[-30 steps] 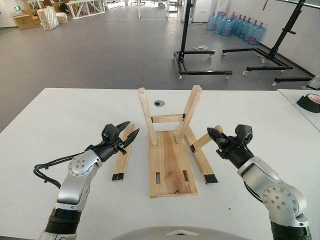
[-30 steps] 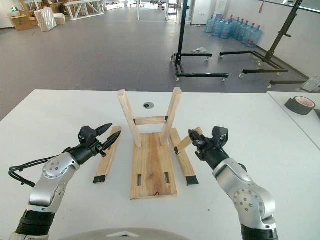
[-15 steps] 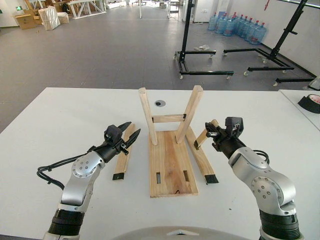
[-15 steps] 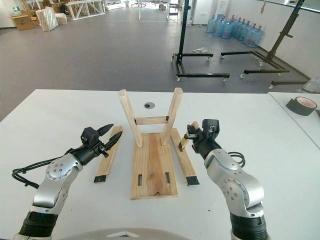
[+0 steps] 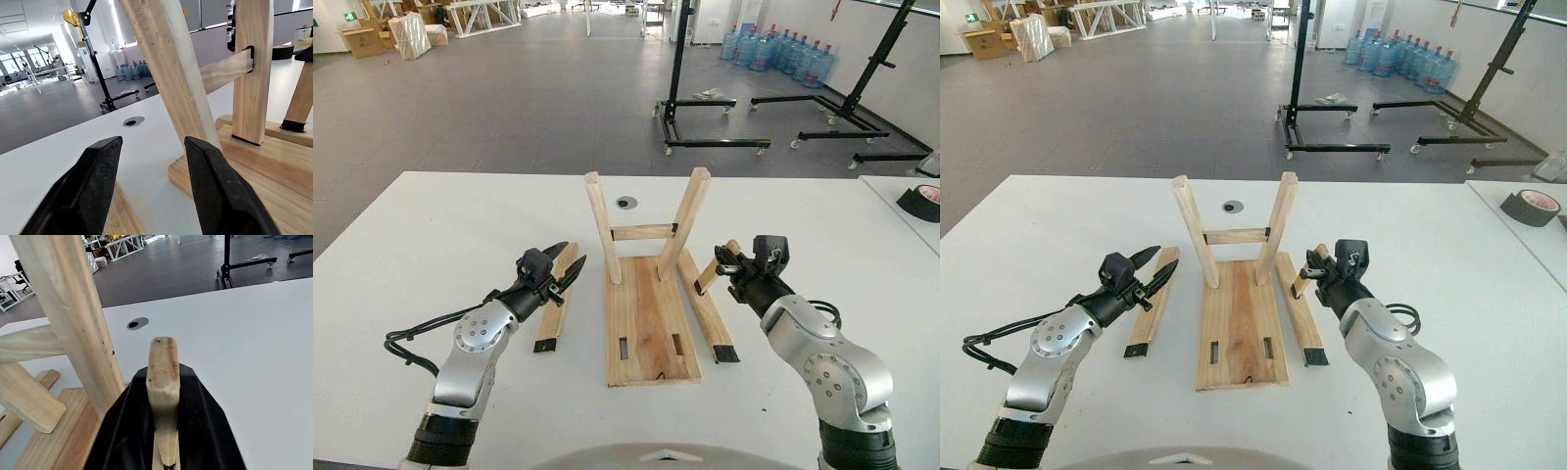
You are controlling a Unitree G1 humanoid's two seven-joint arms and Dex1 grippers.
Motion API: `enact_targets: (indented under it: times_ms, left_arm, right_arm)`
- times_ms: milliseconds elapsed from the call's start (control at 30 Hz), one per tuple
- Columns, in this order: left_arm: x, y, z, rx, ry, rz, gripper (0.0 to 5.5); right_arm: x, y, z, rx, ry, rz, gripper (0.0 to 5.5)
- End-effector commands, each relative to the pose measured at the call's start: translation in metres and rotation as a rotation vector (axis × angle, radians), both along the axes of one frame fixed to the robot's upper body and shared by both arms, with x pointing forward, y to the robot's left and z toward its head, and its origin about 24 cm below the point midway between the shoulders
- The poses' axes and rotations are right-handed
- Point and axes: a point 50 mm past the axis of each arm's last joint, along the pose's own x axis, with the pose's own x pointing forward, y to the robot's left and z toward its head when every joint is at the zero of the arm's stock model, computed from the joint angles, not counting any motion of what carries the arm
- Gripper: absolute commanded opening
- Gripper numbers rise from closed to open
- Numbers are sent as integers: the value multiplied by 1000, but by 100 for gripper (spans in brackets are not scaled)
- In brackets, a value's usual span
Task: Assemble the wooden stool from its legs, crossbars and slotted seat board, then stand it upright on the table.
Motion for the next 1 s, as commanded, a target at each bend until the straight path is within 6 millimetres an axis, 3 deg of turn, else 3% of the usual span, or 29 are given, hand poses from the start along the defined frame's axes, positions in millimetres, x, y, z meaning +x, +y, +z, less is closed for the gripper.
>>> enact_targets:
  times_ms: [33, 333, 900, 1000]
  left_arm:
    - [0, 0, -2, 27, 0, -3, 231]
    - [1, -4, -3, 36, -3, -12, 231]
    - [-1, -5, -8, 46, 2, -7, 231]
    - [-1, -4, -10, 50, 8, -9, 231]
  right_arm:
    - [-6, -2, -18, -38, 108, -19, 40]
    - [5, -21, -34, -238, 237, 55, 40]
    - [15, -31, -35, -238, 179, 31, 40]
    - [21, -31, -24, -207, 112, 38, 107]
